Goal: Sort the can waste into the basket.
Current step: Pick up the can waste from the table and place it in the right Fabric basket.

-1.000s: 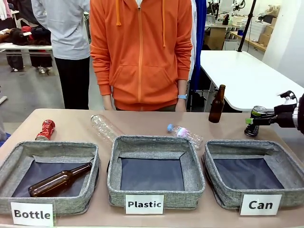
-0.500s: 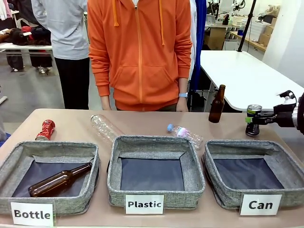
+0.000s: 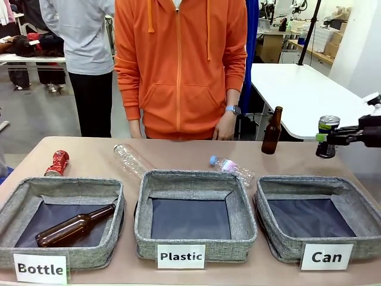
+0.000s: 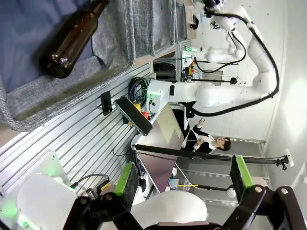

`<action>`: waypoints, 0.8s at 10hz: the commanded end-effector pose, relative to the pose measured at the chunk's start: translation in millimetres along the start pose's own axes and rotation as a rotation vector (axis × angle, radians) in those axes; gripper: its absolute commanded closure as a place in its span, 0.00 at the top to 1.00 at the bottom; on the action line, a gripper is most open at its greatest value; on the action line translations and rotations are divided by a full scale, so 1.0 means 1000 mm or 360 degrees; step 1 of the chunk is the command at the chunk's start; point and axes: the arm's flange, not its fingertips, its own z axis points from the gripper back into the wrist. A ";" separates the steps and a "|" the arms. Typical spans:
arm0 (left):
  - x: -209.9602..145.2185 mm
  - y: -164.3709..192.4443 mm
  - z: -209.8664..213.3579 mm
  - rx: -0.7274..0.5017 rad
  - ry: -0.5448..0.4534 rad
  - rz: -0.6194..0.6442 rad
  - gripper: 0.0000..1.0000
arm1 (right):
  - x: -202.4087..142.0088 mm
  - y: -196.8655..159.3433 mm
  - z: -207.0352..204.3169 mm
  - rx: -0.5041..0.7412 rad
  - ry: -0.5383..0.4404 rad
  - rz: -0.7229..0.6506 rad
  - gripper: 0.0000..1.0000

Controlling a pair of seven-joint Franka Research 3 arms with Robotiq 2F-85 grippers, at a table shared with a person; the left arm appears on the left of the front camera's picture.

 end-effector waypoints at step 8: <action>-0.003 -0.001 0.000 -0.0003 0.0002 -0.0008 1.00 | 0.019 0.190 0.048 0.0565 0.1019 0.0748 0.00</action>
